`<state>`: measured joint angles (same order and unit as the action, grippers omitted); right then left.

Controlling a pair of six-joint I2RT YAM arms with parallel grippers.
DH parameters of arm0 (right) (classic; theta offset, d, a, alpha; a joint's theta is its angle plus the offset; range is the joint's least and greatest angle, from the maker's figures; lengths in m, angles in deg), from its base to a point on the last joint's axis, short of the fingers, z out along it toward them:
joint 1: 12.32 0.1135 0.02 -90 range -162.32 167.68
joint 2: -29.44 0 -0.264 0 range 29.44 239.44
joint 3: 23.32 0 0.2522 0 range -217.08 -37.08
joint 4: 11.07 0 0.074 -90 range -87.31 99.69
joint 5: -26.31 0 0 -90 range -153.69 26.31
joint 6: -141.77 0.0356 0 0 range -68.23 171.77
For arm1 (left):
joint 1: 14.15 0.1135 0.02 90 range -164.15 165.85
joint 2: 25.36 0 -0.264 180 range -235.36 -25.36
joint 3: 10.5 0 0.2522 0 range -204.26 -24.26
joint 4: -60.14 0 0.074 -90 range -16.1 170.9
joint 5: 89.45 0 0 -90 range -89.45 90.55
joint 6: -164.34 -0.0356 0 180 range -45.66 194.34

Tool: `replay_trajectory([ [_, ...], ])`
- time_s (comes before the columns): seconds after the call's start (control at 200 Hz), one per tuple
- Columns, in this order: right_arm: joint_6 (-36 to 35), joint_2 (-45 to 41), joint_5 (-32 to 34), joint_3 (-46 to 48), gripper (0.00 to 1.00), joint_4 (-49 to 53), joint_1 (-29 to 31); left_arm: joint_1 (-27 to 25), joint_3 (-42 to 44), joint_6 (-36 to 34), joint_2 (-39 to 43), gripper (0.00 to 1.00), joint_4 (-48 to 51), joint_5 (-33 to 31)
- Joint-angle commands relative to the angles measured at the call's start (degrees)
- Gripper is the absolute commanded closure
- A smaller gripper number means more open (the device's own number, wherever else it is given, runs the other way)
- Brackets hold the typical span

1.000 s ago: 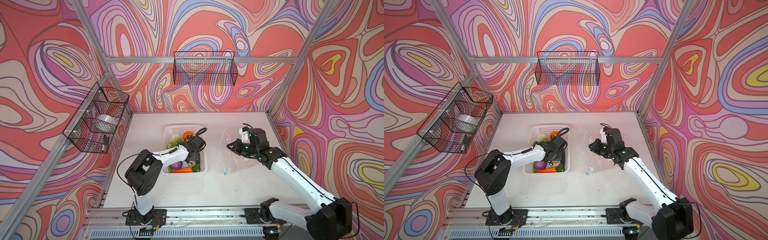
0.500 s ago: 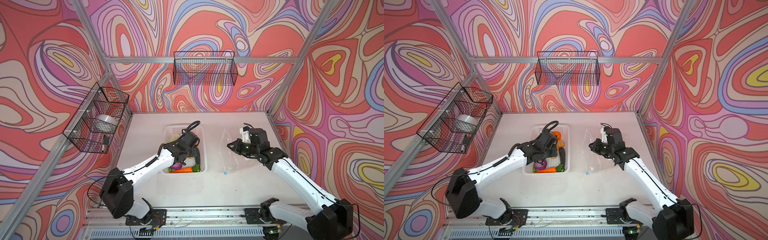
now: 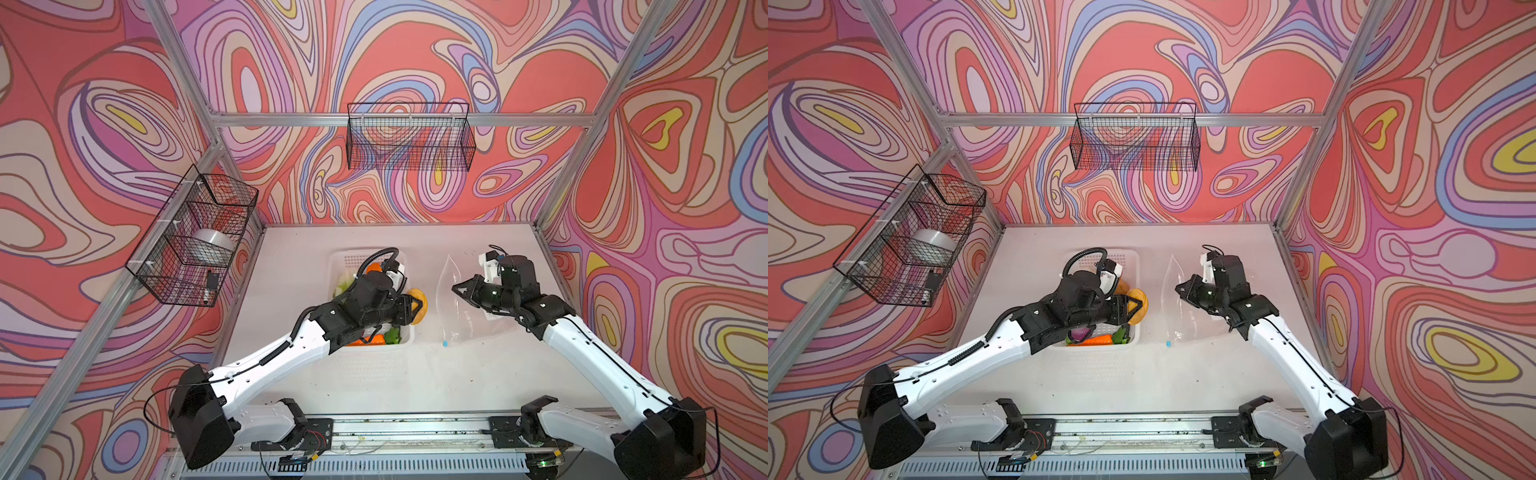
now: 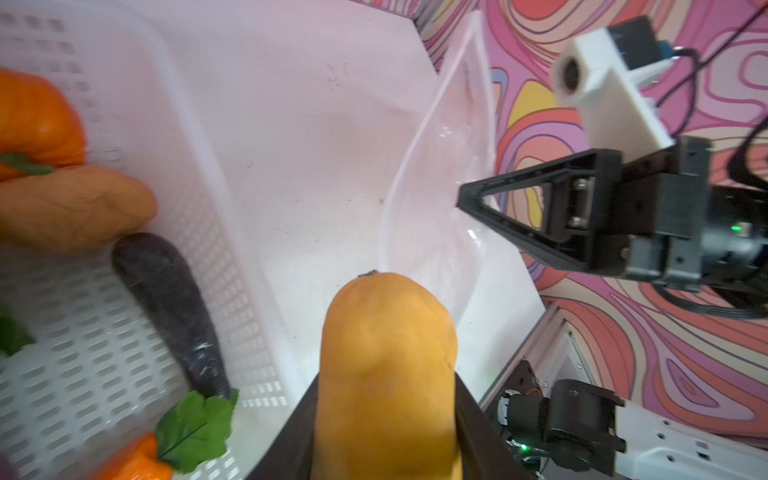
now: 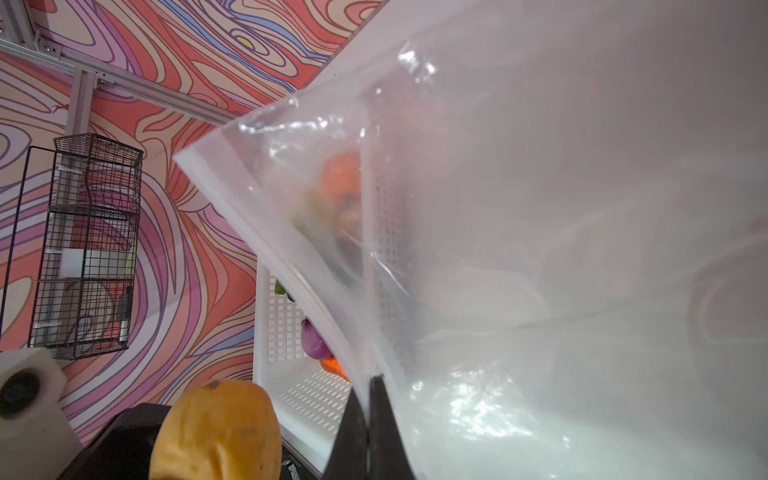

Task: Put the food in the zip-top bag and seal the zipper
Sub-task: 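Lift the yellow potato with the left gripper and carry it into the bag mouth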

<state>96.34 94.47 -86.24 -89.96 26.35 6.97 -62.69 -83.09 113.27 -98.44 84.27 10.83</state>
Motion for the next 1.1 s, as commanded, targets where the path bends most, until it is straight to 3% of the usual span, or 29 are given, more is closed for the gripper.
replay_trajectory([
  [0.0,0.3,-1.3,-1.5,-0.9,1.00,-0.1,0.6,-1.2,-2.0,-1.7,-3.2,0.57,-8.0,5.7],
  [0.215,-0.6,-2.7,-3.2,-3.7,1.00,3.0,0.6,-2.1,-5.6,-6.2,-8.6,0.57,-10.4,9.1],
  [0.566,-1.5,-3.2,-8.7,-8.0,1.00,8.5,0.6,-2.2,-9.7,-13.8,-11.9,0.57,-4.4,0.4],
  [0.766,-1.8,-3.7,-9.9,-9.1,1.00,10.3,0.6,-2.1,-14.3,-11.7,-15.8,0.57,2.9,-9.8],
  [0.896,-1.6,-2.7,-10.0,-9.3,1.00,10.1,0.6,-2.2,-15.9,-9.4,-18.0,0.56,4.4,-12.1],
  [1.097,-1.6,-1.0,-7.8,-9.7,1.00,9.4,0.6,-2.1,-20.2,-7.8,-23.7,0.55,14.3,-15.2],
])
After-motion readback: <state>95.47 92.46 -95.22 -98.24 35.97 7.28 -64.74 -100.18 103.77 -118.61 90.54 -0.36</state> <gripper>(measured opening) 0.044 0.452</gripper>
